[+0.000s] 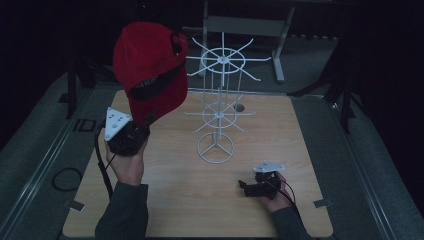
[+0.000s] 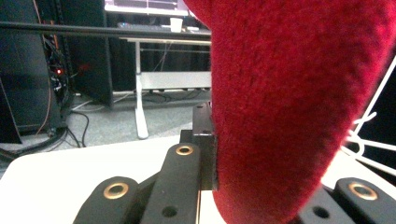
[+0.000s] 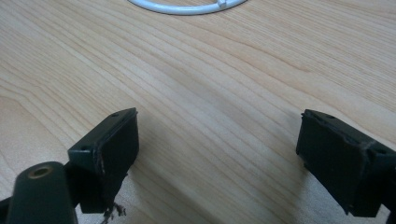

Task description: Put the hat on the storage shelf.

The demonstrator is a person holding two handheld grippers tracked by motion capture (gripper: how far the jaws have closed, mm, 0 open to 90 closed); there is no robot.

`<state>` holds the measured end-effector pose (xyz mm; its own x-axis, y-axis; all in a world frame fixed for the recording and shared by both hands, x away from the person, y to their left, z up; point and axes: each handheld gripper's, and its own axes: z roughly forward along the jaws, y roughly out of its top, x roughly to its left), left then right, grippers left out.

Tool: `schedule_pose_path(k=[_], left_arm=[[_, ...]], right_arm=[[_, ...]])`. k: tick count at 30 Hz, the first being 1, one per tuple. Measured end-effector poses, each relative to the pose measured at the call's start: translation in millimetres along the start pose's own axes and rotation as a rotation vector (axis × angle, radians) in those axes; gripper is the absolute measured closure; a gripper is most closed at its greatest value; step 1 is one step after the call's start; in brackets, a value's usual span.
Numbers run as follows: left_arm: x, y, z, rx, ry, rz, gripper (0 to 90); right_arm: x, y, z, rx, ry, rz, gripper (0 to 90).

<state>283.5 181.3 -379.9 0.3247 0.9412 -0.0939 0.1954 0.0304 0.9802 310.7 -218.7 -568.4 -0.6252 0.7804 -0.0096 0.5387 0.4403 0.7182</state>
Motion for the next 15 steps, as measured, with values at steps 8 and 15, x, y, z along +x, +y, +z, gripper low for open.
schedule_pose_path(k=[8, 15], left_arm=[[-2.5, -12.5, 3.3, 0.007, -0.008, 0.001, 85.2], [-5.4, -27.6, 7.4, 0.016, -0.021, 0.012, 85.2]], right_arm=[[-0.1, 0.0, 0.0, -0.001, -0.001, -0.002, 12.9], [-0.2, 0.0, 0.1, -0.002, -0.001, -0.003, 12.9]])
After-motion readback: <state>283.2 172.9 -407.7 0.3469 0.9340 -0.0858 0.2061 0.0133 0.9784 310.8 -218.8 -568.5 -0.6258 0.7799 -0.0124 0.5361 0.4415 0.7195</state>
